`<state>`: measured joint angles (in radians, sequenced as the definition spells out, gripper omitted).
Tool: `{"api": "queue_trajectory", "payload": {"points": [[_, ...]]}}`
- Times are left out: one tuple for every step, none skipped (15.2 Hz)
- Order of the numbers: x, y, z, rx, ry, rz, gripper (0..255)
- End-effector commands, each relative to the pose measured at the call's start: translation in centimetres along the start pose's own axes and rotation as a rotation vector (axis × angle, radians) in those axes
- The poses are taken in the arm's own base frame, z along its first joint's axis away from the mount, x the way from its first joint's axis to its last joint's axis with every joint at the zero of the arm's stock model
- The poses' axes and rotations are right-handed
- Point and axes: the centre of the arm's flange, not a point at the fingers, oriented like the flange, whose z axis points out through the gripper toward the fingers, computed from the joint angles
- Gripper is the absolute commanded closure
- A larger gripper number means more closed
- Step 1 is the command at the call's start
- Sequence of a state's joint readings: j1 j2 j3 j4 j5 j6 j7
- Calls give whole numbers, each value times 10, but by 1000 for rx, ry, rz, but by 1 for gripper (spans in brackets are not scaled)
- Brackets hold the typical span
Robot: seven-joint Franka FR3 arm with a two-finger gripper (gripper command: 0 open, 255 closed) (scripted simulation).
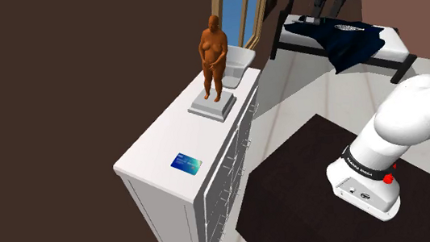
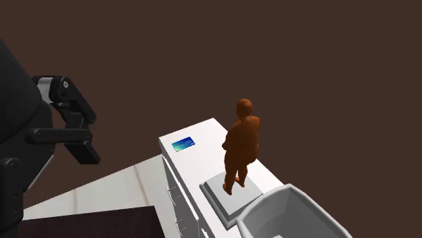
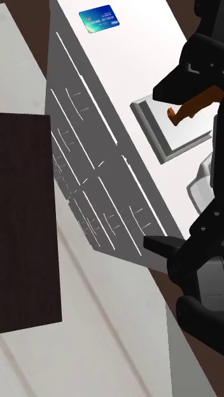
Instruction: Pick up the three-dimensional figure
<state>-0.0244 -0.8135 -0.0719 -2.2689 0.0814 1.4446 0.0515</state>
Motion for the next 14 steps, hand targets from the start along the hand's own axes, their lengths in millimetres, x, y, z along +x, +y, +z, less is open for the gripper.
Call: {"api": "queue_trajectory", "payload": {"points": [[0,0,0,0,0,0,0],[9,-10,0,-5,1,-4,0],[19,-20,1,-10,2,-7,0],[28,-30,2,-15,4,-11,0],[37,-40,2,-20,5,-15,0],[46,-50,3,-25,6,-19,0],[55,-60,4,-31,7,-22,0],[64,-71,4,-36,8,-26,0],[73,-81,5,-41,10,-30,0],[82,-91,6,-46,11,-34,0],[91,-101,7,-51,12,-37,0],[100,-111,8,-56,13,-41,0],[109,-122,9,-61,14,-45,0],[118,-132,10,-66,16,-49,0]]}}
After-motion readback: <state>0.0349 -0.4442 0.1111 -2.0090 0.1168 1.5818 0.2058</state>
